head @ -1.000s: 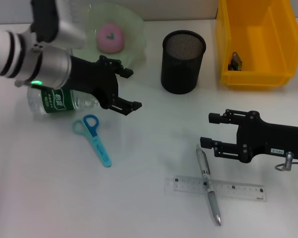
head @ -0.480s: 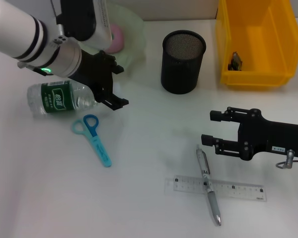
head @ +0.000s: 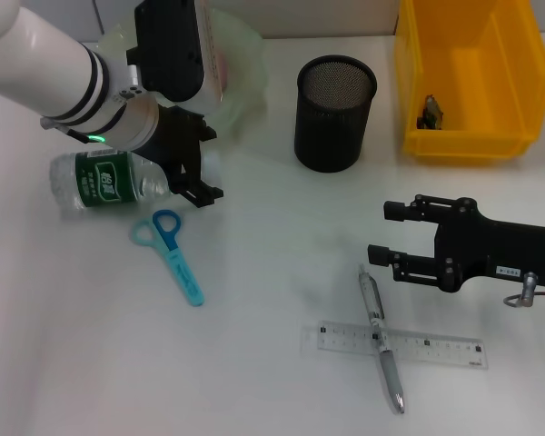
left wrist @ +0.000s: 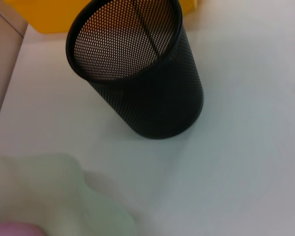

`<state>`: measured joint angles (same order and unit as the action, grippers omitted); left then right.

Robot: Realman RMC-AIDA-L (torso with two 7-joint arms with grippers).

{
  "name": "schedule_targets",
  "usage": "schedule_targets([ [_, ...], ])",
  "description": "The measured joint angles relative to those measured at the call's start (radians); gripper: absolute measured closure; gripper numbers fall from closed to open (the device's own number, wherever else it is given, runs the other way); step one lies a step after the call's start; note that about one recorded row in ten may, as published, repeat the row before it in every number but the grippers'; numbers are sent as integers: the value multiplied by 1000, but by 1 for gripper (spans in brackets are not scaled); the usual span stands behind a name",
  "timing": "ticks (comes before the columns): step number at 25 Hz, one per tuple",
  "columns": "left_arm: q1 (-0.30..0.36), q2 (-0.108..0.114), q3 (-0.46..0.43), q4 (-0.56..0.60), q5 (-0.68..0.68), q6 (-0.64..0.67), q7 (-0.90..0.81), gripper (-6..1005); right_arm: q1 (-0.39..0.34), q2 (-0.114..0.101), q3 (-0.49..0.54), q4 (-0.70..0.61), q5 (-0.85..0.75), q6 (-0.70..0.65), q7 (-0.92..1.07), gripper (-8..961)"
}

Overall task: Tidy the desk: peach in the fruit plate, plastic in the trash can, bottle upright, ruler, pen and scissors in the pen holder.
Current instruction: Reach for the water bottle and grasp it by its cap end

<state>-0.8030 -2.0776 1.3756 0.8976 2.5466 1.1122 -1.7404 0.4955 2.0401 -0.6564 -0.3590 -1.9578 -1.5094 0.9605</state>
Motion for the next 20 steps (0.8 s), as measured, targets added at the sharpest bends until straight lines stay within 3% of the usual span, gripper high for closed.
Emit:
schedule_targets([
  [20,-10,-1,39,-49,46,-69,-11,140,0,0,2,0,-1,2,1,275],
])
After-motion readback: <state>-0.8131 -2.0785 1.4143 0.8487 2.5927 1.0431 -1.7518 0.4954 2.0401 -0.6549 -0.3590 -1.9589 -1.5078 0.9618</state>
